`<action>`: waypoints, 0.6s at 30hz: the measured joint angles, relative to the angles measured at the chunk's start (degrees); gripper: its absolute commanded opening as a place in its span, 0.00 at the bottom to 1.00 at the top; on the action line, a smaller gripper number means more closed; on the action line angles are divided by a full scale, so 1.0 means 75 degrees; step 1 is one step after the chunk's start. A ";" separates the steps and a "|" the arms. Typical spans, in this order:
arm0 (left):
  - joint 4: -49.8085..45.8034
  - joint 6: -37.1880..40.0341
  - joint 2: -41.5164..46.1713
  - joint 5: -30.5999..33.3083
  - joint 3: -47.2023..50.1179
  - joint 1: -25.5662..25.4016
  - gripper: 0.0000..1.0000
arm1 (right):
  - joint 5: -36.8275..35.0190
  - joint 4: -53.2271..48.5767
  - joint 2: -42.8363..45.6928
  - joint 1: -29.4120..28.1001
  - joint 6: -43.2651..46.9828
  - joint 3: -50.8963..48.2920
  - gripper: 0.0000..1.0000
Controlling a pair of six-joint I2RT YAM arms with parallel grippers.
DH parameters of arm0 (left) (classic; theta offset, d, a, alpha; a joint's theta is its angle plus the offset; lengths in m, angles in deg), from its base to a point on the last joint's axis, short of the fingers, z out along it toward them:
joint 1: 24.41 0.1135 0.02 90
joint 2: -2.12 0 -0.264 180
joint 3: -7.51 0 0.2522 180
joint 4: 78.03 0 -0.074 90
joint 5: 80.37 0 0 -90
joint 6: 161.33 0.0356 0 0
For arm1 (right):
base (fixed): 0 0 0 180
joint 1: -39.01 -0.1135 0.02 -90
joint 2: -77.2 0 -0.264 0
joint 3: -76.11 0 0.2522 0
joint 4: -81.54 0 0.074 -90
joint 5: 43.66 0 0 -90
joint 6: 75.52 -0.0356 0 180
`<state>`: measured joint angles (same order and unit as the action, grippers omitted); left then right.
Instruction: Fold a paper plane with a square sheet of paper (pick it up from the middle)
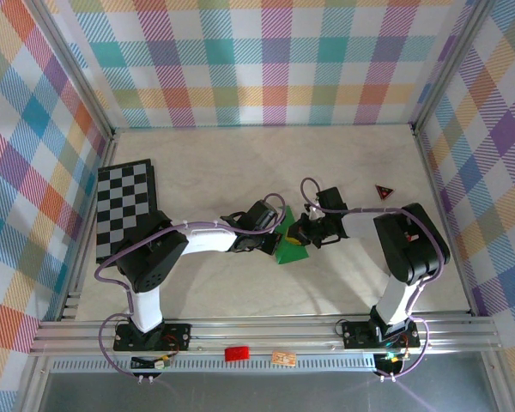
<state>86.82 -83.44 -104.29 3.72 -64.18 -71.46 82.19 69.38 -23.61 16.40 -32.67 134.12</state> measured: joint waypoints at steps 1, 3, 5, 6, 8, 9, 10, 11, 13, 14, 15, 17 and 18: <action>0.0000 0.0000 0.0000 0.0000 0.0000 0.0000 0.00 | -0.0038 -0.0023 -0.0012 0.0000 0.0003 0.0000 0.03; 0.0000 0.0000 0.0000 0.0000 0.0000 0.0000 0.00 | -0.0099 -0.0055 -0.0026 0.0000 0.0006 0.0000 0.03; 0.0000 0.0000 0.0000 0.0000 0.0000 0.0000 0.00 | -0.0160 -0.0102 -0.0041 0.0000 0.0009 0.0000 0.03; 0.0000 0.0000 0.0000 0.0000 0.0000 0.0000 0.00 | -0.0189 -0.0143 -0.0041 0.0000 0.0020 0.0000 0.04; 0.0000 0.0000 0.0000 0.0000 0.0000 0.0000 0.00 | -0.0219 -0.0189 -0.0041 0.0000 0.0038 0.0000 0.04; 0.0003 0.0000 0.0000 0.0000 0.0000 0.0000 0.00 | -0.0224 -0.0210 -0.0041 0.0000 0.0055 0.0003 0.04; 0.0003 0.0000 0.0000 0.0000 0.0000 0.0000 0.00 | -0.0230 -0.0224 -0.0038 0.0000 0.0061 0.0003 0.04; 0.0003 0.0000 0.0000 0.0000 0.0000 0.0000 0.00 | -0.0236 -0.0233 -0.0032 0.0000 0.0064 0.0003 0.04; 0.0000 0.0000 0.0000 0.0000 0.0000 0.0000 0.00 | -0.0239 -0.0277 0.0006 0.0000 0.0064 0.0023 0.05; 0.0000 0.0000 0.0000 0.0000 0.0000 0.0000 0.00 | -0.0239 -0.0294 0.0044 0.0000 0.0064 0.0032 0.05; 0.0000 0.0000 0.0000 0.0000 0.0000 0.0000 0.00 | -0.0236 -0.0321 0.0085 0.0000 0.0064 0.0055 0.05; 0.0000 0.0000 0.0000 0.0000 0.0000 0.0000 0.00 | -0.0230 -0.0338 0.0137 0.0000 0.0064 0.0114 0.05; 0.0000 0.0003 -0.0003 0.0000 0.0000 0.0000 0.00 | -0.0224 -0.0332 0.0140 0.0000 0.0064 0.0154 0.05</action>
<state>86.82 -83.42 -104.31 3.72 -64.18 -71.46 80.51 66.89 -22.56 16.40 -32.19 135.28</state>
